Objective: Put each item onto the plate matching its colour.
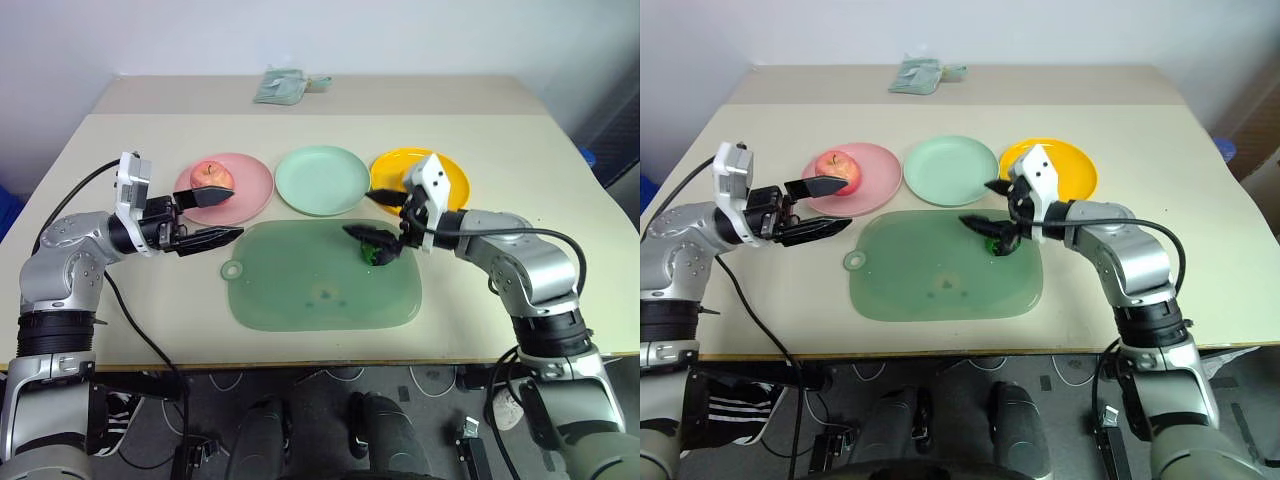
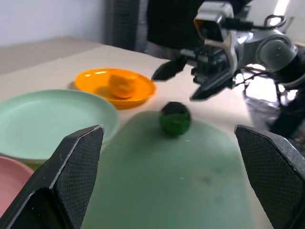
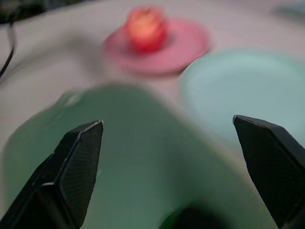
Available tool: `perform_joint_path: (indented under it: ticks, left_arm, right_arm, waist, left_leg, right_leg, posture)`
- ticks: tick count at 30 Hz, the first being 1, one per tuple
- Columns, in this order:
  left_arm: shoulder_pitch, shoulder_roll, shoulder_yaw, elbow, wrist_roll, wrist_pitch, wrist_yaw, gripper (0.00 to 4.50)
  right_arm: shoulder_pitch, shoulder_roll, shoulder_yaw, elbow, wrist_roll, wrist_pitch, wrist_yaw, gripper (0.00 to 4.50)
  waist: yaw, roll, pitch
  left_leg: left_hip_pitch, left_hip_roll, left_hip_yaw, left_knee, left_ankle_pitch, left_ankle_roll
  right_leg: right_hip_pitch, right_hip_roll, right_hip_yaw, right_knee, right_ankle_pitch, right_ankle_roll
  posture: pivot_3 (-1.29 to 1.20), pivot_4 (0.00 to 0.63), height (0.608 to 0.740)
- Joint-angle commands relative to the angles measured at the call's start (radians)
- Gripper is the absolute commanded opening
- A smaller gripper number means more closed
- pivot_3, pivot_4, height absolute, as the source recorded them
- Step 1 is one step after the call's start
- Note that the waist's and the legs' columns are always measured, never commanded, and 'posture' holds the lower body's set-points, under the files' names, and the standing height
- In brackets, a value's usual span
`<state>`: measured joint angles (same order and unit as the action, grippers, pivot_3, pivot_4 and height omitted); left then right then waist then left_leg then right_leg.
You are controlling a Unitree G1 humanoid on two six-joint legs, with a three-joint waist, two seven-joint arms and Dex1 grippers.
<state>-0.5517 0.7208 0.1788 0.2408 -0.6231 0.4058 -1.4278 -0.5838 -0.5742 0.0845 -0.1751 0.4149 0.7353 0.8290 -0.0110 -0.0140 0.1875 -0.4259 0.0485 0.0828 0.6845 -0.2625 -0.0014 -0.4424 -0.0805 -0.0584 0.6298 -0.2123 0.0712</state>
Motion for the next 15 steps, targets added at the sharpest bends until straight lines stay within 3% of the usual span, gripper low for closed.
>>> perform_joint_path:
  ticks: [1, 14, 15]
  left_arm:
    - [-0.006, 0.011, 0.001, -0.037, -0.011, -0.003, -0.019, 4.5]
    - [-0.006, 0.01, 0.002, -0.006, 0.01, -0.032, -0.04, 4.5]
    - [-0.004, 0.01, 0.003, -0.006, 0.009, -0.034, -0.04, 4.5]
  right_arm:
    - [0.027, -0.06, 0.043, -0.043, -0.056, -0.026, 0.016, 4.43]
    - [0.055, -0.061, 0.091, 0.112, -0.178, -0.149, 0.013, 4.43]
    - [0.057, -0.06, 0.092, 0.116, -0.183, -0.15, 0.013, 4.21]
  waist:
    - [0.0, 0.0, 0.0]
    - [-0.001, 0.0, 0.0]
    - [-0.001, 0.0, 0.0]
  left_leg:
    - [0.0, 0.0, 0.0, 0.0, 0.0, 0.0]
    - [0.0, 0.0, 0.001, -0.001, 0.0, 0.0]
    - [0.0, 0.0, 0.001, -0.001, 0.0, 0.0]
  right_leg:
    - [0.0, 0.0, 0.0, 0.0, 0.0, 0.0]
    - [-0.001, 0.001, 0.0, 0.0, 0.001, 0.003]
    - [-0.001, 0.001, 0.0, 0.0, 0.001, 0.003]
  posture:
    - [0.0, 0.15, 0.74]
    - [0.0, 0.15, 0.74]
    - [0.0, 0.15, 0.74]
